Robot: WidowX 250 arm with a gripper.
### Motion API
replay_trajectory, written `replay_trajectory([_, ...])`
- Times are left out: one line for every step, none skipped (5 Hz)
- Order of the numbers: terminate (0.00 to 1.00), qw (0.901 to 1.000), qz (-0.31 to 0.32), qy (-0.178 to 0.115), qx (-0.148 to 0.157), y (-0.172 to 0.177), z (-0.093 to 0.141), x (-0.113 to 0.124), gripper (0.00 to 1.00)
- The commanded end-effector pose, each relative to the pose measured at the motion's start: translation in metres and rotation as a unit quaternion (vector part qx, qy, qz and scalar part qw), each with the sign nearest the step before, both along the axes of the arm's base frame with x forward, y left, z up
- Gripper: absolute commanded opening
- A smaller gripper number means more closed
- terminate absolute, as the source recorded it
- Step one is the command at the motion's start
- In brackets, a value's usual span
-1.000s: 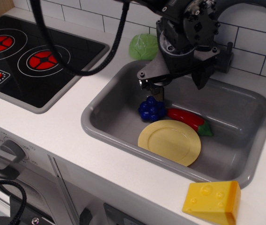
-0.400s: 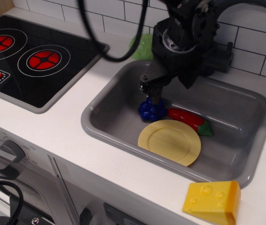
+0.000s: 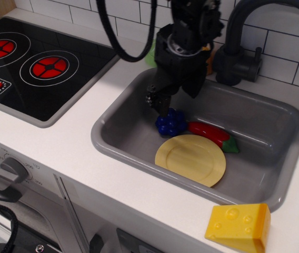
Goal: Put blueberries on plate sink
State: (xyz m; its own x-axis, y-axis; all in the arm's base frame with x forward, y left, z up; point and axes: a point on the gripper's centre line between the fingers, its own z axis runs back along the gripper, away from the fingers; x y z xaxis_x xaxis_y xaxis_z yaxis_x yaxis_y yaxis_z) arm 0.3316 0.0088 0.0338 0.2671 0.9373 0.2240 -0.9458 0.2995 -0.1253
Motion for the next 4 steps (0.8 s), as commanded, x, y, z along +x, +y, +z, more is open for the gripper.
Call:
replay_trajectory([0.00,0.9994,0.002,-0.024,-0.023,0.007,0.003,0.013,1.00])
replay_trajectory([0.00,0.9994,0.015,-0.024,-0.020,0.005,-0.005,0.015,1.00])
replay_trajectory([0.00,0.9995,0.017,-0.022,-0.018,0.002,-0.011,0.015,1.00])
replay_trajectory([0.00,0.9995,0.021,-0.020,-0.012,0.002,-0.018,0.013,1.00])
